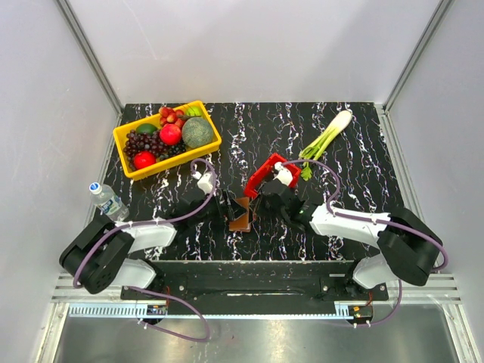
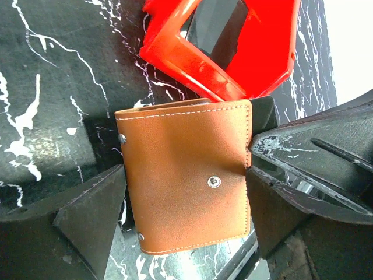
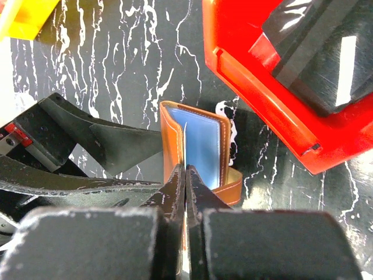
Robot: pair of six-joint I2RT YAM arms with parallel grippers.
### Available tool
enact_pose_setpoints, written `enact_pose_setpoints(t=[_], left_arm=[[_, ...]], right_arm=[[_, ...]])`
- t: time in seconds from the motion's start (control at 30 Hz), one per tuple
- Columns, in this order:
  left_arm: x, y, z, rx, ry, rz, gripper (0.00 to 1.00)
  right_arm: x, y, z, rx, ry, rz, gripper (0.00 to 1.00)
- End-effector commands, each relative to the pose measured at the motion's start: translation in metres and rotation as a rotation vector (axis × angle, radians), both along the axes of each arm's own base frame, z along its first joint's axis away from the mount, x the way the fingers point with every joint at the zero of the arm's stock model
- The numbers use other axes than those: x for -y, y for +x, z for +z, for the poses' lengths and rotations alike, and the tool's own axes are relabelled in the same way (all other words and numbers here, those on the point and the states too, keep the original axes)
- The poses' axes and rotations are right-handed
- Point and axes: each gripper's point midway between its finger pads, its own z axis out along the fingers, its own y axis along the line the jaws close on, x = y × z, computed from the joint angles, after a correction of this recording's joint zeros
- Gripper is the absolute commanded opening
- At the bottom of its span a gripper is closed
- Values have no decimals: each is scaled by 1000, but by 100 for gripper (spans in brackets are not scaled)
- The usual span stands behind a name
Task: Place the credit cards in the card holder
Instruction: Open the card holder at the center of the board.
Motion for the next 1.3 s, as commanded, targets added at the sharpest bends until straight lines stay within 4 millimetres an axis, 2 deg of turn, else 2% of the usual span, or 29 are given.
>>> enact_pose_setpoints(t=[0.0,0.23,0.43,0.63,0.77,0.83,1.0,1.17,1.2,1.27], left_arm=[[26,1,34,90,-124,-115,87],[35,-4,46,116,-174,-176,87],[46,-10,49,106,-266,-232,69],[48,-12,46,93,-272,-244,70],[46,-11,39,75,-252,-229,40],[43,-13,33,64,-236,-222,34],[35,-21,19,37,-232,-201,33],[32,-29,15,20,-270,-200,36],[32,-30,15,19,-277,-198,38],[31,-31,12,8,-285,-192,50]], right_arm=[[-7,7,41,72,79,-15,0],[-21,1,46,67,117,57,0],[-27,-3,49,66,149,91,0],[-29,-5,46,56,149,102,0],[-25,-4,42,54,129,86,0],[-13,1,37,59,71,42,0],[6,-1,14,30,-31,6,0],[24,-13,-32,-72,-170,0,0],[26,-15,-38,-80,-188,3,0],[25,-16,-43,-88,-211,22,0]])
